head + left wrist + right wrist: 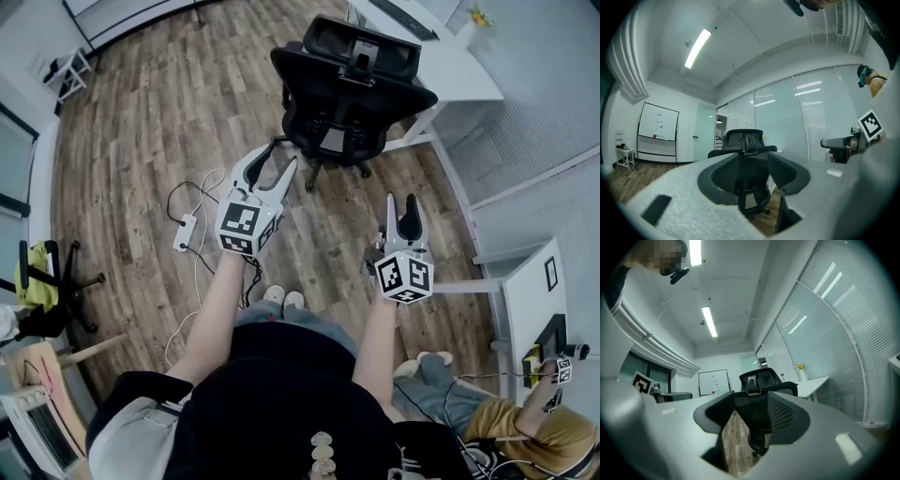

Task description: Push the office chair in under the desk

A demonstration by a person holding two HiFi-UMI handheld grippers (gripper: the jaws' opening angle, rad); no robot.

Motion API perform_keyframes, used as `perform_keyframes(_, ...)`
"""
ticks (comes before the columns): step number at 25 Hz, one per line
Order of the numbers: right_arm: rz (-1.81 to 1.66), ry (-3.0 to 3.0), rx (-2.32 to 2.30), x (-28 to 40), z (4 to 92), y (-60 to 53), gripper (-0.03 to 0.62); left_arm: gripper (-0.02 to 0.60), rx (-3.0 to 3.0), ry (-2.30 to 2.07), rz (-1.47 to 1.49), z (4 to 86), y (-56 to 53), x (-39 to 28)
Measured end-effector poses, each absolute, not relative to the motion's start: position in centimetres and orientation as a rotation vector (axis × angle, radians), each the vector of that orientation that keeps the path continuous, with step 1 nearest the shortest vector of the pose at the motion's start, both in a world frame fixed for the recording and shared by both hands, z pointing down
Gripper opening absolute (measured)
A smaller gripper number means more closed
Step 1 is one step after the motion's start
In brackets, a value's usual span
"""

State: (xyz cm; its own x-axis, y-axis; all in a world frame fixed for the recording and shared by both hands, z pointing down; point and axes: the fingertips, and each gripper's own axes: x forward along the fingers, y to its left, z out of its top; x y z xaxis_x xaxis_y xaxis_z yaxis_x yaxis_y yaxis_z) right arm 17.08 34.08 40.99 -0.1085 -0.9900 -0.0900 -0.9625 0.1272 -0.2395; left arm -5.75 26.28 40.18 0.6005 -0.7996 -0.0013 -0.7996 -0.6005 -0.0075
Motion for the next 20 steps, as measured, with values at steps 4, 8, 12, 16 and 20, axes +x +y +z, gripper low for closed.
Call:
perform_keyframes(4,-0.171,2.192,-1.906,17.7,41.6,33.5,0.215,0.190,-2.773,1.424,-0.001,40.8,27.0,-5.7)
perform_keyframes(8,-0.177,2.217,-1.905,18.5,42.4,32.6,0.215,0.192,-2.758,1.457,-0.024,42.1,26.9,-5.6)
perform_keyframes(12,-0.200,2.201,-1.909,20.1,42.7,31.5,0.215,0.192,-2.750,1.480,-0.022,42.0,25.7,-5.3)
perform_keyframes(16,-0.195,2.205,-1.907,20.9,42.9,29.2,0.215,0.196,-2.748,1.481,-0.028,42.3,23.3,-4.6)
perform_keyframes(20,-0.199,2.202,-1.911,21.3,43.3,25.6,0.215,0.204,-2.751,1.477,-0.039,42.9,19.7,-4.0)
